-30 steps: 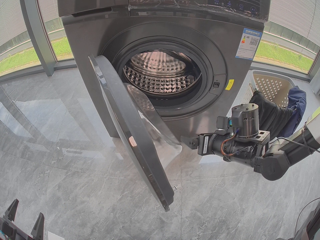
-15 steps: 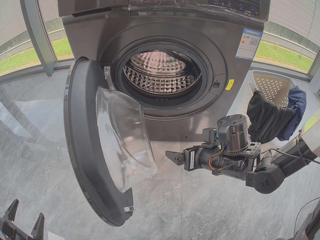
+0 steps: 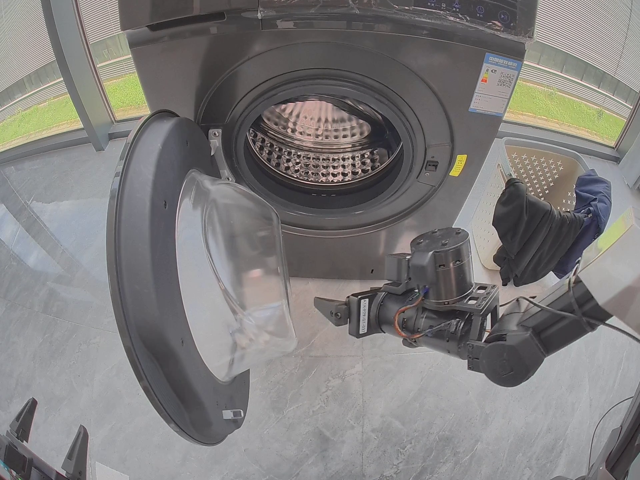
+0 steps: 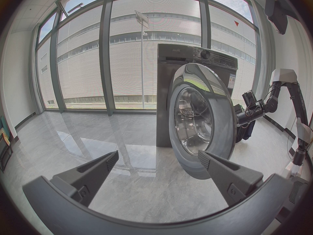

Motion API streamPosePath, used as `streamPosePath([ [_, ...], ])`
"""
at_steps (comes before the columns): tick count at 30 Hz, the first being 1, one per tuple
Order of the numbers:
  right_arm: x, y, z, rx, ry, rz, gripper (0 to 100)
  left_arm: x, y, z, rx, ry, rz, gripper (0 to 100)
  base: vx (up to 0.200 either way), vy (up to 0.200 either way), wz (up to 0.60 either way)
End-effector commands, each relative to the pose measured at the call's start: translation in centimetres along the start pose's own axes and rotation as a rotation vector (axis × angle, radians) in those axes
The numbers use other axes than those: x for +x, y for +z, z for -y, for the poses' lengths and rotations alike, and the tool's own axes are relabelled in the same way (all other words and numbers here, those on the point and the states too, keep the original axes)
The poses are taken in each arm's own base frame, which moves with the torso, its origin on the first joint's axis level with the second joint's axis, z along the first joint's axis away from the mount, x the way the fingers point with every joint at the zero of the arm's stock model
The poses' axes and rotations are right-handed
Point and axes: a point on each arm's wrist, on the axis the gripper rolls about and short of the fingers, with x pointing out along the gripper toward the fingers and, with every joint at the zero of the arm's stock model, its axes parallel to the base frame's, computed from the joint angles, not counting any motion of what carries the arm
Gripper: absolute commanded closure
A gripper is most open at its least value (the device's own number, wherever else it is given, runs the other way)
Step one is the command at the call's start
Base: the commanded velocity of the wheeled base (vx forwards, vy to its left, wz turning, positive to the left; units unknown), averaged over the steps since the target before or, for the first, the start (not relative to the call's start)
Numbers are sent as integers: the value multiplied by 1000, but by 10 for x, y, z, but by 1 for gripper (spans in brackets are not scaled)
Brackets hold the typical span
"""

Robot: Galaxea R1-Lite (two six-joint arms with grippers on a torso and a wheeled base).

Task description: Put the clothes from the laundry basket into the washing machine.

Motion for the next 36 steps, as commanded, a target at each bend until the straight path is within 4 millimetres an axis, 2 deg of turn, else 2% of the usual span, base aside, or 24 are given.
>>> streamPosePath([
  [1, 18, -12, -9, -11, 19, -18, 0, 0, -5, 0, 1, 1, 0, 0, 0, 0, 0],
  [5, 28, -18, -16, -18, 47, 16, 0, 0, -5, 0, -1, 1, 0, 0, 0, 0, 0],
  [7, 33, -22, -26, -24, 72, 19, 0, 0, -5, 0, -1, -1, 0, 0, 0, 0, 0],
  [16, 41, -32, -50, -30, 143, 49, 0, 0, -5, 0, -1, -1, 0, 0, 0, 0, 0],
  [26, 49, -10, -43, -10, 130, 116, 0, 0, -5, 0, -1, -1, 0, 0, 0, 0, 0],
  [30, 67, -18, -42, -11, 126, 108, 0, 0, -5, 0, -1, -1, -2, 0, 0, 0, 0],
  [36, 82, -36, -53, -23, 144, 79, 0, 0, -5, 0, -1, -1, -2, 0, 0, 0, 0],
])
